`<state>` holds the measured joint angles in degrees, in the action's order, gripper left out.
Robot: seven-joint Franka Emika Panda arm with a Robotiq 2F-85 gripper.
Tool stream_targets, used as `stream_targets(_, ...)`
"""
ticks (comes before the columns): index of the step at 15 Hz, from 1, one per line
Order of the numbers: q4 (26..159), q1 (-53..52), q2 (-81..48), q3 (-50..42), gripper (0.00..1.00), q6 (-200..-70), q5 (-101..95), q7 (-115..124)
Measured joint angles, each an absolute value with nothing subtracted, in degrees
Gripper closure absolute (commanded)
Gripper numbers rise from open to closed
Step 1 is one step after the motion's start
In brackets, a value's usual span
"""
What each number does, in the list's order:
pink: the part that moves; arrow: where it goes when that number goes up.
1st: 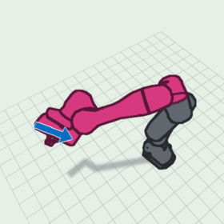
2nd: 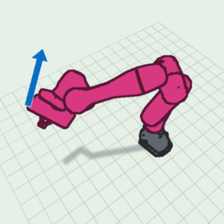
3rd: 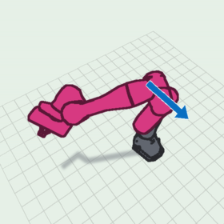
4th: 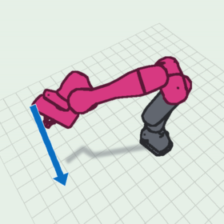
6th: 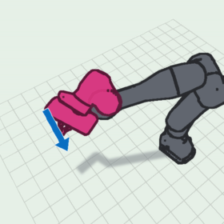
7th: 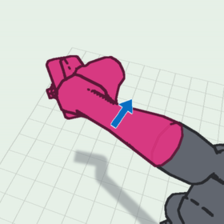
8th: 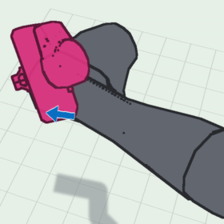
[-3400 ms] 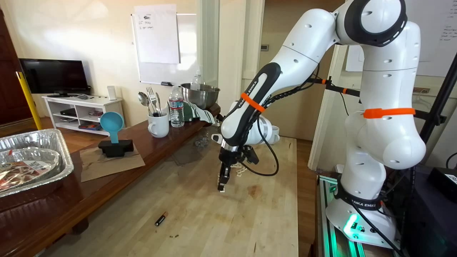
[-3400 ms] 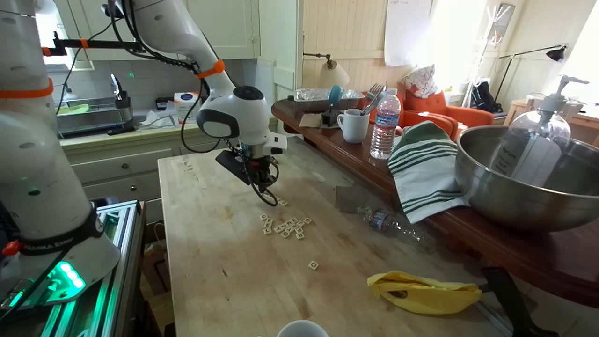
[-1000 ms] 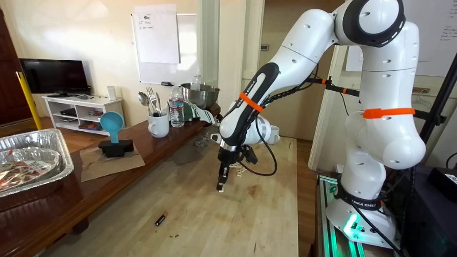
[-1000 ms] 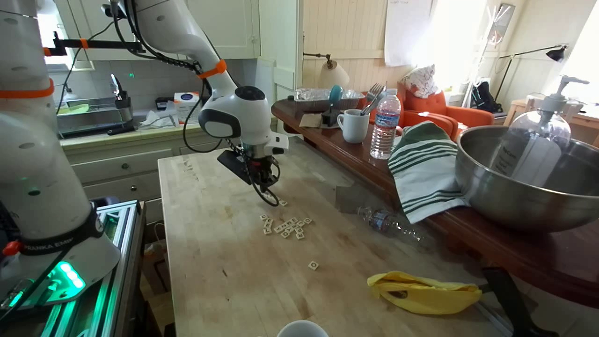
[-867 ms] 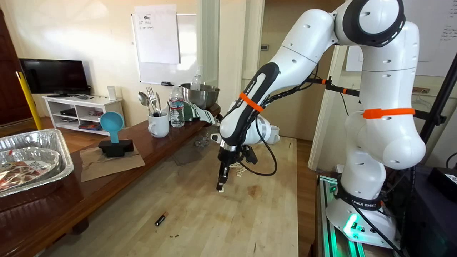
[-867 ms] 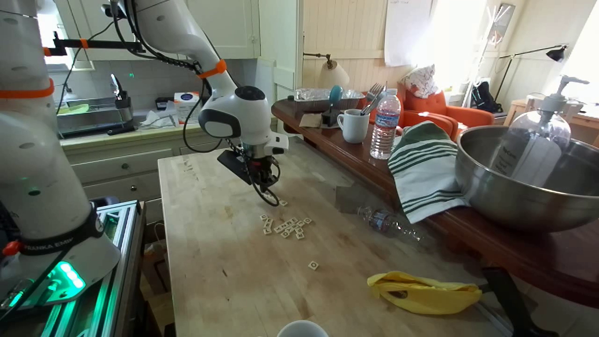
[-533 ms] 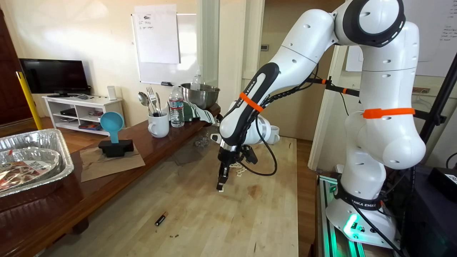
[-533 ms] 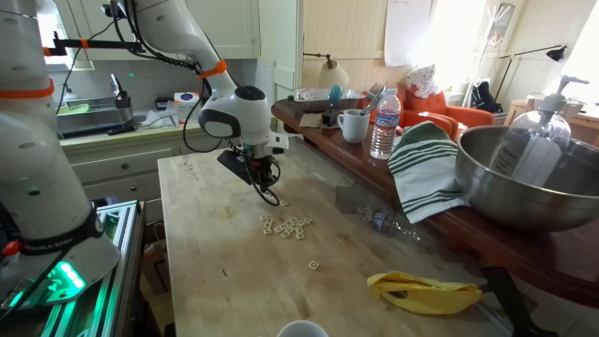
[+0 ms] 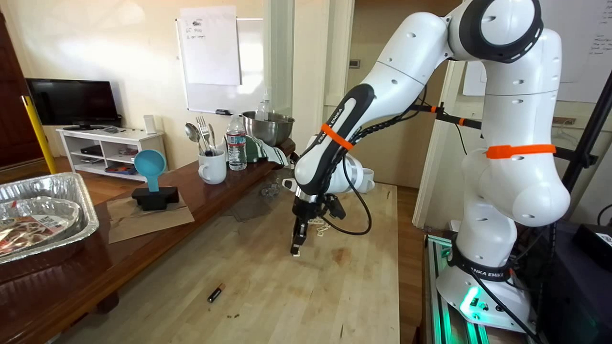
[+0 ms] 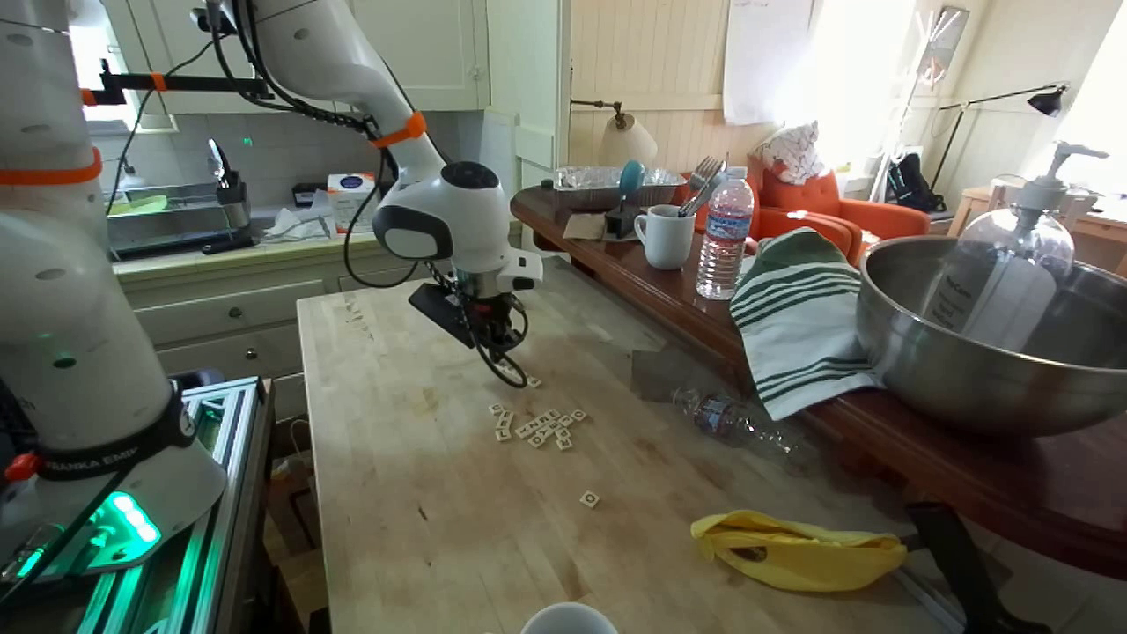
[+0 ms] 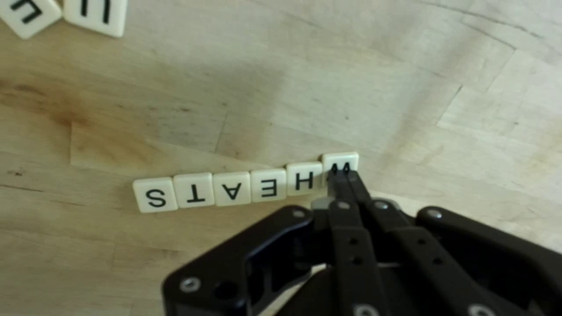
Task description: Add one more block to the straight row
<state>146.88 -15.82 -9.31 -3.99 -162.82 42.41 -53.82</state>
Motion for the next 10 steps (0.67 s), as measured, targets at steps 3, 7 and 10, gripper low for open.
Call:
stream_targets(3,147.06,-15.8,-9.2,-4.1,1.0,-162.95,42.31,-54.07)
stream_targets(7,147.23,-15.78,-9.06,-4.1,1.0,-162.97,42.31,-54.47)
stream_targets(10,147.62,-15.78,-8.6,-4.1,1.0,-162.97,42.31,-54.83)
